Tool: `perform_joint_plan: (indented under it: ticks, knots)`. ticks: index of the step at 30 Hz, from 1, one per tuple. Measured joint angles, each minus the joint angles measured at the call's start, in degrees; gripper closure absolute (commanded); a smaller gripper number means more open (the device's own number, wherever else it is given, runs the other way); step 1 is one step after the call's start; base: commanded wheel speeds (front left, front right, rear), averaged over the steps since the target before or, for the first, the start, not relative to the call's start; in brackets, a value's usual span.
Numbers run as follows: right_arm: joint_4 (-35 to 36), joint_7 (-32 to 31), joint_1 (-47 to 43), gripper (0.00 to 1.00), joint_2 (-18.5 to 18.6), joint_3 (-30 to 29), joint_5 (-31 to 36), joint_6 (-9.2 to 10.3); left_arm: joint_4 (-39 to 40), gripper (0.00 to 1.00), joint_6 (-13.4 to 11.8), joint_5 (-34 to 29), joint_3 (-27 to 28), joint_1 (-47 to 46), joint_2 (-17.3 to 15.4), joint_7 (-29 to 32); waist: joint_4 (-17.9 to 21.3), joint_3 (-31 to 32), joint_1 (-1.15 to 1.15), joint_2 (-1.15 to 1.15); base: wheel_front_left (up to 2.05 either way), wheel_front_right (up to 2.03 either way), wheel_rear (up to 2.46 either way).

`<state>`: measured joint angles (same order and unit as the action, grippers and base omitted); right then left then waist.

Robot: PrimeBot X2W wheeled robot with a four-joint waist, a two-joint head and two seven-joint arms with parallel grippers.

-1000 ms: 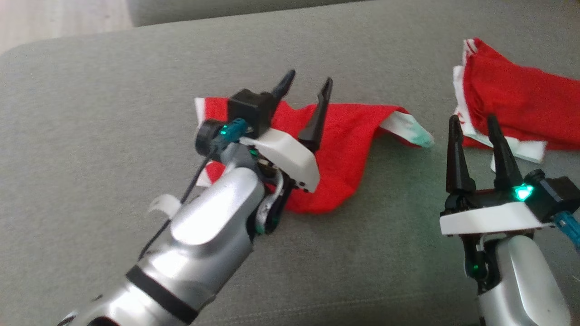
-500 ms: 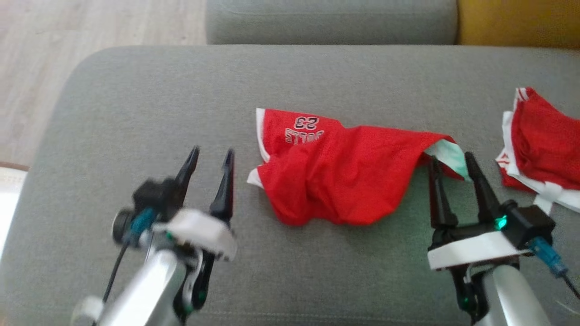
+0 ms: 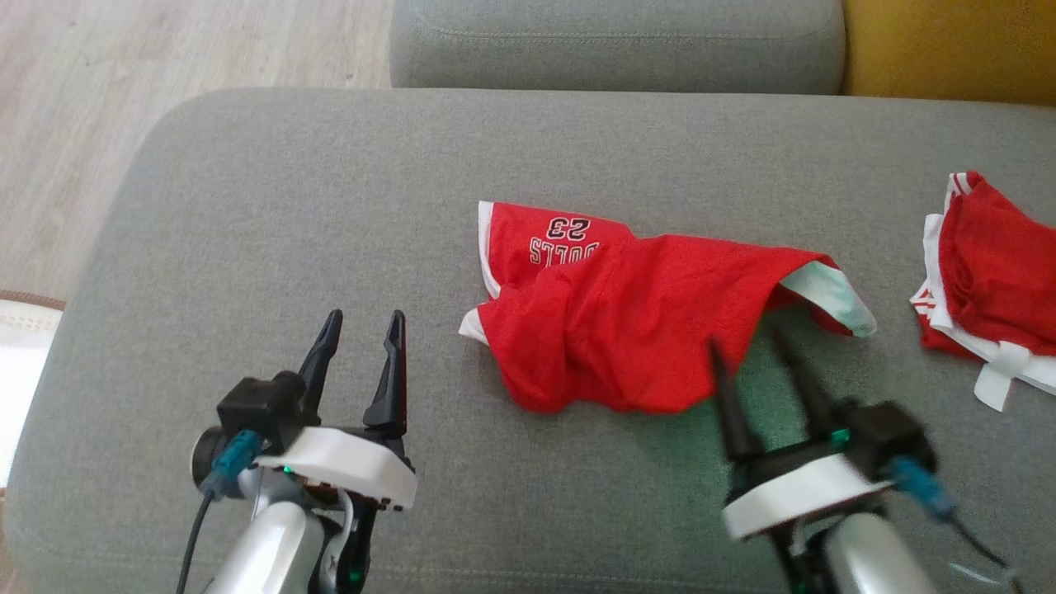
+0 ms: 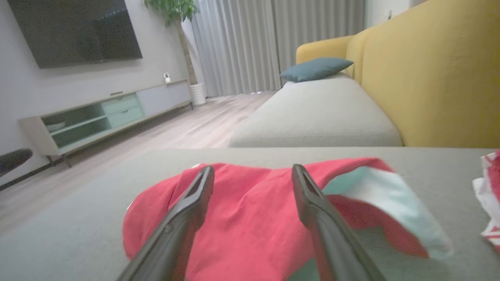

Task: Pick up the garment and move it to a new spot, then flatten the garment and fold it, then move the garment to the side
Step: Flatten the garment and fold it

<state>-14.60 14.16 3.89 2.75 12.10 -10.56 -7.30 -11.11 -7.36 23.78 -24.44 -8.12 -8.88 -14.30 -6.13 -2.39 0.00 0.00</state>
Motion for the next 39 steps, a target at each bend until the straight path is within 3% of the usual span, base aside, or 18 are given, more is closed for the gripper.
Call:
perform_joint_plan:
  ticks: [10,20,28,29,30,35,39]
  knots:
    - [-6.7,-5.6,0.7,0.00,0.0,5.3,4.2,0.00,-2.1,0.00,3.1,-2.1,2.8,0.0,2.4,0.0,-1.3,-1.9,0.00,0.00,0.00,0.00,0.00]
    - [-15.6,-6.9,8.6,0.00,0.4,9.3,11.6,0.00,-3.4,0.00,5.4,-3.6,5.0,-0.5,4.3,0.0,-3.7,-5.4,0.00,0.00,0.00,0.00,0.00]
    - [-23.2,-7.3,12.9,0.00,0.8,7.9,17.6,0.00,-3.6,0.00,6.9,-4.8,6.4,-2.2,5.6,0.0,-5.6,-7.4,0.00,0.00,0.00,0.00,0.00]
    - [-23.8,-7.5,13.4,0.73,0.8,7.9,17.7,0.00,-3.7,0.00,6.9,-5.0,6.5,-2.2,5.7,0.0,-5.8,-7.4,0.00,0.00,0.00,0.00,0.00]
    - [-24.3,-7.5,13.7,1.00,0.8,8.0,17.7,0.00,-3.8,0.00,7.1,-5.1,6.7,-2.2,5.7,0.0,-6.0,-7.5,0.00,0.00,0.00,0.00,0.00]
    - [-25.5,-6.5,14.5,1.00,0.7,8.7,15.4,-0.01,-4.2,0.00,7.4,-5.1,6.8,-2.2,5.9,0.0,-6.8,-7.1,0.00,0.00,0.00,0.00,0.00]
    - [-22.4,-5.5,15.1,1.00,0.8,12.7,6.2,-0.01,-4.9,0.00,7.4,-5.1,6.9,-2.1,6.1,0.0,-7.3,-5.7,0.00,0.00,0.00,0.00,0.00]
